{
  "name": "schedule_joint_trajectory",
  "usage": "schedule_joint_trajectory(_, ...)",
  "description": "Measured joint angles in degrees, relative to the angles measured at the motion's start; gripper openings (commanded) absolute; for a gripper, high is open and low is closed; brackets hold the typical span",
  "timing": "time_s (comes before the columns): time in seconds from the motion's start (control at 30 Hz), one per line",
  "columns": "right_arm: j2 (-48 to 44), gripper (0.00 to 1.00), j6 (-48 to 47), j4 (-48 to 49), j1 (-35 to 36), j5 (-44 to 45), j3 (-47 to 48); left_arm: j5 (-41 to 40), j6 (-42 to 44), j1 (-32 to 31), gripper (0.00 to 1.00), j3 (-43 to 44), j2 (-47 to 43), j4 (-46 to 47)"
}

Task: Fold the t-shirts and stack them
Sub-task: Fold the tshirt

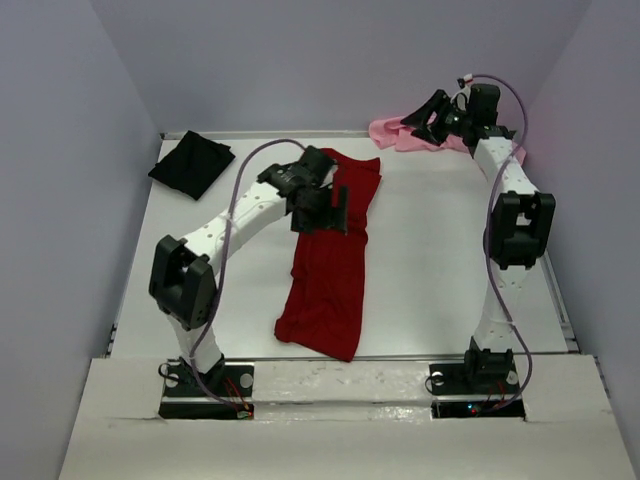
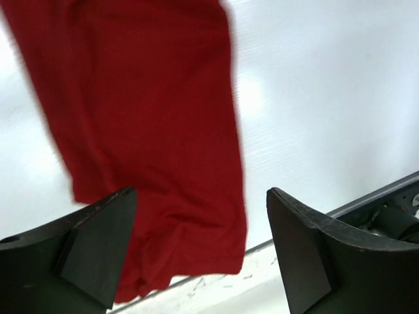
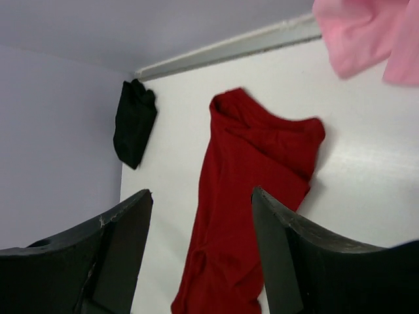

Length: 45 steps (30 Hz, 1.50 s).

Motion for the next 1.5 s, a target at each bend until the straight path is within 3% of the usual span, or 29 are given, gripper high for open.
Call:
schedule_joint_trajectory(0.17, -14.12, 0.68, 0.31, -4.63, 0.26, -1.84, -21.79, 4.85, -0.48, 14.67, 0.90, -18.60, -8.98, 4.66)
schedule_joint_trajectory(0.27, -23.39, 0.68, -0.04, -7.41, 0.66, -2.64, -32.89, 5.95, -0.50, 17.66, 0.89, -23.85, -10.08, 6.05)
schedule_joint_trajectory(0.5, -38.95, 0.68, -1.90, -15.67, 0.85, -4.92, -48.35, 7.87, 0.09, 16.22, 0.89, -28.85, -10.14, 7.19)
schedule_joint_trajectory(0.77, -45.88, 0.68, -7.43, -28.72, 1.66, -5.03, -57.16, 9.35, 0.96, 16.17, 0.89, -35.15, -10.86, 7.41)
schedule_joint_trajectory(1.0, -57.16, 0.67, -10.51, -34.88, 9.35, -6.71, -70.71, 10.75, -0.39, 14.88, 0.89, -43.30, -19.32, 5.33)
schedule_joint_trajectory(1.27, -67.19, 0.67, -11.91, -35.58, 17.68, -7.02, -82.99, 11.10, -1.11, 9.51, 0.89, -50.86, -26.82, 2.84)
schedule_joint_trajectory(1.5, -66.29, 0.67, -8.11, -32.02, 24.17, -6.36, -87.52, 11.69, -1.60, 7.13, 0.89, -55.04, -27.69, 2.56)
